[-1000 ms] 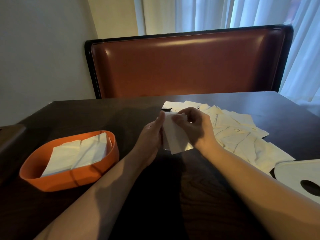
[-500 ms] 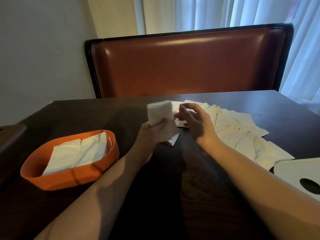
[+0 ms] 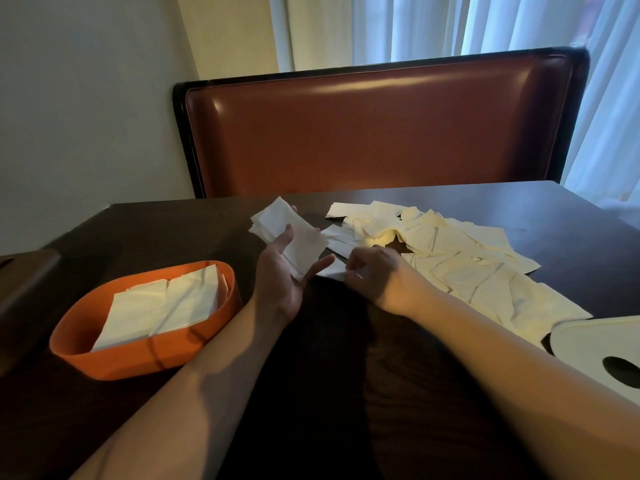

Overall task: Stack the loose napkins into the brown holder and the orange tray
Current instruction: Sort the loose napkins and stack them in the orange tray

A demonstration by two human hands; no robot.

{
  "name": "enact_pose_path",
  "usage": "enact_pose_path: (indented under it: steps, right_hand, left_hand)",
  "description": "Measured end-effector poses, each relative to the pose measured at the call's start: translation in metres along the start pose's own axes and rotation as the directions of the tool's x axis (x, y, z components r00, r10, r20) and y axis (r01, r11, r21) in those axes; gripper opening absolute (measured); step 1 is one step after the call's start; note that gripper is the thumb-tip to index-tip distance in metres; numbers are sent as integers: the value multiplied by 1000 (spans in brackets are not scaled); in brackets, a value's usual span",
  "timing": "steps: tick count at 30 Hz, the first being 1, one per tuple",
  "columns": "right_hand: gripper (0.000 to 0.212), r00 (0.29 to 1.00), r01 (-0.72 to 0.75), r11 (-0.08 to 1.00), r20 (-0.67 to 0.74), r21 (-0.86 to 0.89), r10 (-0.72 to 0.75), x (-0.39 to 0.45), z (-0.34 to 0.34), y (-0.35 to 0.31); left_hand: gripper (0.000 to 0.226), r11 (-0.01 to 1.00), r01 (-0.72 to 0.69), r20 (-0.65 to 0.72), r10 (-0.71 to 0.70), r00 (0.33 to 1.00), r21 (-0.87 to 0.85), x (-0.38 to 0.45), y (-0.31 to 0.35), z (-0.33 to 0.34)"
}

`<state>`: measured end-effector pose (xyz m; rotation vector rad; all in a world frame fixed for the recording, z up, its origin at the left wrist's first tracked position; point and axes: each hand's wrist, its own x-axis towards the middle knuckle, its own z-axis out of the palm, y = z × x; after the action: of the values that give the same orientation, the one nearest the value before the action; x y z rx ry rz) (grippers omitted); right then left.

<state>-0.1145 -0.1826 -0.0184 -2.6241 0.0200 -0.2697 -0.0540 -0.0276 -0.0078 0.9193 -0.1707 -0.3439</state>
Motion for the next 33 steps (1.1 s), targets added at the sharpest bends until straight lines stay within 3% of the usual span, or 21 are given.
enact_pose_path:
  steps: [4,7,8,11,12,13,16,17,22,25,28,33]
  right_hand:
    - [16,956,129,907,-293,401,-6,-1,-10,3]
    - [12,956,161,803,-291,574,16,-4,-17,1]
    - [12,959,157,734,-278,661,45,-5,-20,-1]
    - [12,988,102,384,-139,918,70,-12,-29,-6]
    - [11,991,102,365,-127,925,45,-14,-31,-8]
    - [9,989,123,405,-145,906,24,-15,-32,-10]
    - [8,948,241,699,-318,674,-21,-12,-26,-16]
    - [11,935,253,748,-354,613,-25,-10,-22,-16]
    - [15,895,215,853,-446,476,23,-6,-13,-12]
    - [13,880,222,871,-475,439,15,-4,-12,-12]
    - [14,871,238,869,-491,434,7,-4,-14,-10]
    - [14,865,267,880,-501,392,-38,-5,-14,-9]
  left_hand:
    - [32,996,87,-36,-86,996,16,0,1,1]
    - [19,993,110,-19,-109,994,51,0,0,2]
    - [15,991,98,-10,-97,995,90,-1,0,3]
    - [19,974,78,19,-83,996,211,-3,0,1]
    - [27,968,104,49,-118,992,230,-4,0,1]
    - [36,957,133,83,-159,984,259,-5,-1,0]
    - [38,917,206,179,-279,943,340,-10,-1,4]
    - [39,906,210,210,-301,930,367,-11,-2,4]
    - [74,876,166,362,-351,864,453,-11,-6,2]
    - [83,861,161,398,-380,835,483,-11,-8,2]
    - [78,869,160,385,-364,848,469,-12,-7,3]
    - [40,864,262,350,-427,834,430,-22,-2,6]
